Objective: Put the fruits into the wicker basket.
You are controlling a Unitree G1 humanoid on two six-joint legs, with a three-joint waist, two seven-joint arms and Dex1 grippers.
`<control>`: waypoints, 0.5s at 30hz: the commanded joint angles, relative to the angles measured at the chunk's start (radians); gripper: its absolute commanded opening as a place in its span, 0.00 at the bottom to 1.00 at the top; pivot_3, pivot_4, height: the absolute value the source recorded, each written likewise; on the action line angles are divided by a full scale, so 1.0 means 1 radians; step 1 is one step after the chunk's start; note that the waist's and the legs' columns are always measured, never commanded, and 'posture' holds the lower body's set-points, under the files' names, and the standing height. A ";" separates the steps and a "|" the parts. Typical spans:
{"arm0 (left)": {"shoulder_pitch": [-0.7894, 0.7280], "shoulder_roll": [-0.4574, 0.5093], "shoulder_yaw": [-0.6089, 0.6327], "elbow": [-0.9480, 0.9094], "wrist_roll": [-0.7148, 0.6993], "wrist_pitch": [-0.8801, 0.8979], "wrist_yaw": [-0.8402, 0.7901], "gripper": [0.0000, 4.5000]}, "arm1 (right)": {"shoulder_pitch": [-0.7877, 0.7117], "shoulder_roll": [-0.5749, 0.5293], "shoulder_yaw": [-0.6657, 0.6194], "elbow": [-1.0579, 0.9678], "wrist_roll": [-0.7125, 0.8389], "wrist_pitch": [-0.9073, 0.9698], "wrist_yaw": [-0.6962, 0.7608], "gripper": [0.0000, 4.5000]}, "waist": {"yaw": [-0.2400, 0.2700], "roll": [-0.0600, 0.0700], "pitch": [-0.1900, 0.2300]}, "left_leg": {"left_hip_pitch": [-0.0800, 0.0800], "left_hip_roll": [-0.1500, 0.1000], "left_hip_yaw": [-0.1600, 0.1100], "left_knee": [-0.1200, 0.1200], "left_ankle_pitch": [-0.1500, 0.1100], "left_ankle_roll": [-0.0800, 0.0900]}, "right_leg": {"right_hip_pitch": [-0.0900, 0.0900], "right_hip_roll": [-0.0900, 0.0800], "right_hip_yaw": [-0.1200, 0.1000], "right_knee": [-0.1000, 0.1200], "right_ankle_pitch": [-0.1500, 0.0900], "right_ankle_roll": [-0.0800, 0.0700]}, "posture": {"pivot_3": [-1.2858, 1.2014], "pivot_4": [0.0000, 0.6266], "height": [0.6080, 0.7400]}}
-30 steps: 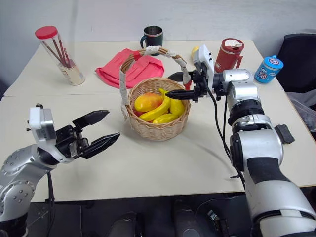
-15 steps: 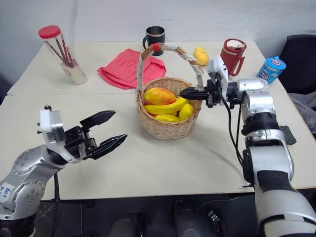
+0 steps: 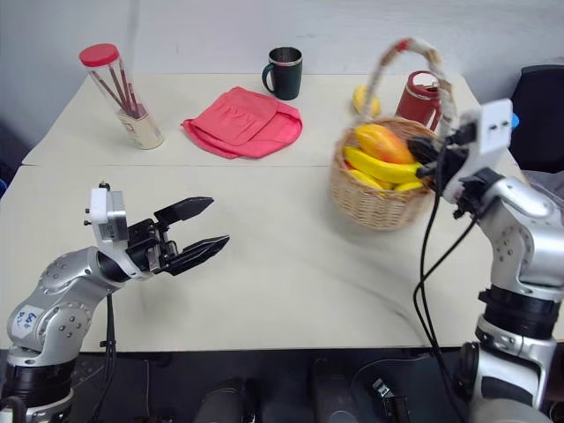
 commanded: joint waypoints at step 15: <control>0.051 0.060 0.024 -0.015 -0.002 0.039 -0.054 1.00 | 0.178 -0.190 -0.084 0.214 0.061 -0.407 0.329 0.63 | -0.007 0.000 0.000 | 0.002 0.001 0.002 -0.001 0.000 0.001 | 0.000 0.002 0.004 -0.001 0.000 0.001 | 0.52 0.24 1.00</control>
